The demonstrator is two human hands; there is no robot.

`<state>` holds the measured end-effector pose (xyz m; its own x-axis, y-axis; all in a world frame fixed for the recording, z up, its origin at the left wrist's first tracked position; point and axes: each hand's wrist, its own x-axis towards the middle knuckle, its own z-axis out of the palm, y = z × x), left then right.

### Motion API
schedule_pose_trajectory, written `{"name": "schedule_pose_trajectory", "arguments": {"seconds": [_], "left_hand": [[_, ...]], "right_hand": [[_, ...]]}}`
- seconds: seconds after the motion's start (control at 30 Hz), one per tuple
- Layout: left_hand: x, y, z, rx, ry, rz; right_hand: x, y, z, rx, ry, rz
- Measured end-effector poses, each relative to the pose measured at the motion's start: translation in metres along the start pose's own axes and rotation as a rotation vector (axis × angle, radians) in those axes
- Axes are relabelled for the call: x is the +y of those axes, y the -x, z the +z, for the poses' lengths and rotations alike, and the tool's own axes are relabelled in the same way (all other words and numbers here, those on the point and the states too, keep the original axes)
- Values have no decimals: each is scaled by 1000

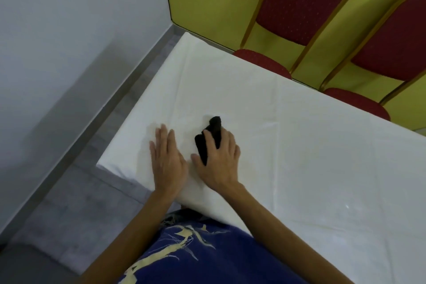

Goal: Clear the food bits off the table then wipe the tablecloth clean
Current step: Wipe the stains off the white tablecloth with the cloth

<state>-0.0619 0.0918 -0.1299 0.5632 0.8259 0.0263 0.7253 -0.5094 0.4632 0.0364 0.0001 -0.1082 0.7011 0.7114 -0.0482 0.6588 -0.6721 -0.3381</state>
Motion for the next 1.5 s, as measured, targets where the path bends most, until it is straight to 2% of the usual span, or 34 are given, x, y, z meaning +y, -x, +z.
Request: {"name": "schedule_pose_trajectory", "arguments": {"seconds": [0.07, 0.23, 0.33, 0.47, 0.63, 0.77, 0.83, 0.87, 0.9, 0.93, 1.0, 1.07, 1.17, 1.27, 1.37, 1.5], "left_hand": [[7, 3, 8, -28, -13, 82], [2, 10, 20, -75, -172, 89], [4, 10, 20, -58, -191, 112], [4, 11, 19, -69, -200, 113], [5, 11, 19, -56, -193, 105], [5, 11, 17, -55, -202, 110], [5, 11, 17, -47, -202, 108], [4, 10, 18, -42, -200, 112], [1, 11, 20, -40, -202, 122], [-2, 11, 22, -41, -209, 141], [-8, 11, 25, -47, -231, 187], [-8, 10, 26, -35, -245, 189], [-1, 10, 24, 12, -221, 164], [3, 9, 21, 20, -174, 162], [4, 9, 20, 15, -151, 150], [3, 10, 21, 15, -154, 147]], "right_hand": [[-6, 1, 18, -23, 79, -75], [34, -7, 20, 22, 124, -293], [65, -18, 3, 81, 152, -306], [115, -33, -24, 90, 175, -119], [175, -66, -57, 184, 166, 270], [144, -87, -63, 237, 43, 411], [82, -81, -50, 240, 21, 267], [48, -74, -39, 251, -69, 169], [16, -64, -23, 224, -184, 55], [-10, -54, -9, 154, -169, -90], [-31, -51, 8, 20, -63, -306], [-25, -66, 6, -58, -27, -371], [-12, -84, -16, -208, -139, -232], [28, -104, -27, -135, -83, -139], [81, -113, -40, -29, 126, -98], [133, -109, -58, 58, 212, 86]]}}
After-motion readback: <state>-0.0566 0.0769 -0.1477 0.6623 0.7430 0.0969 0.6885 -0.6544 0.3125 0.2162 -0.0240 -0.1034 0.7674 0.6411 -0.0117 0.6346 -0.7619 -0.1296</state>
